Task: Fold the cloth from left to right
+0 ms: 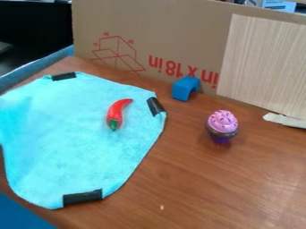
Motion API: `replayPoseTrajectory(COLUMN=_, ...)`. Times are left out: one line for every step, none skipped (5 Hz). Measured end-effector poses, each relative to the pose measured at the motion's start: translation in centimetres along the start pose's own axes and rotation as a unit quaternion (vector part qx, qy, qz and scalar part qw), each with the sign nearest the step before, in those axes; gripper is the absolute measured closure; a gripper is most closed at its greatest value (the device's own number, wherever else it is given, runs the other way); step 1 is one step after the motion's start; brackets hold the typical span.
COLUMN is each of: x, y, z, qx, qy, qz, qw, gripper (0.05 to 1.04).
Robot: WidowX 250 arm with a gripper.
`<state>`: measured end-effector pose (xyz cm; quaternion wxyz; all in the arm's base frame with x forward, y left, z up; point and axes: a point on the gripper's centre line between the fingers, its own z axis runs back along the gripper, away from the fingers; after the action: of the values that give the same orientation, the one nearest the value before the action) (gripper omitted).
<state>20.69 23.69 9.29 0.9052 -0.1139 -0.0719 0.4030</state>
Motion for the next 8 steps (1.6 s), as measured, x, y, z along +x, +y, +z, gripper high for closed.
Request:
replayPoseTrajectory(x=-0.3, y=-4.1, z=0.5, qx=0.002, qy=0.0, qz=0.021, qw=0.9998, gripper=1.032)
replayPoseTrajectory(x=-1.1, y=-7.6, z=-0.1, qx=0.016, qy=0.008, qz=0.048, qw=0.9987, gripper=1.032)
replayPoseTrajectory(x=-1.9, y=-12.1, z=-1.3, qx=0.037, qy=0.001, qz=0.061, qw=0.9975, gripper=1.032)
replayPoseTrajectory(x=-1.7, y=-15.7, z=-3.4, qx=0.058, qy=0.001, qz=0.086, qw=0.9946, gripper=1.032)
replayPoseTrajectory(x=-2.3, y=-19.2, z=-5.3, qx=0.071, qy=-0.019, qz=0.084, qw=0.9938, gripper=1.033)
replayPoseTrajectory(x=-1.8, y=-21.2, z=-7.3, qx=0.085, qy=-0.036, qz=0.098, qw=0.9909, gripper=1.033)
replayPoseTrajectory(x=-2.2, y=-23.5, z=-8.7, qx=0.099, qy=-0.033, qz=0.101, qw=0.9894, gripper=1.033)
replayPoseTrajectory(x=-2.4, y=-24.6, z=-8.5, qx=0.1, qy=-0.032, qz=0.111, qw=0.9883, gripper=1.033)
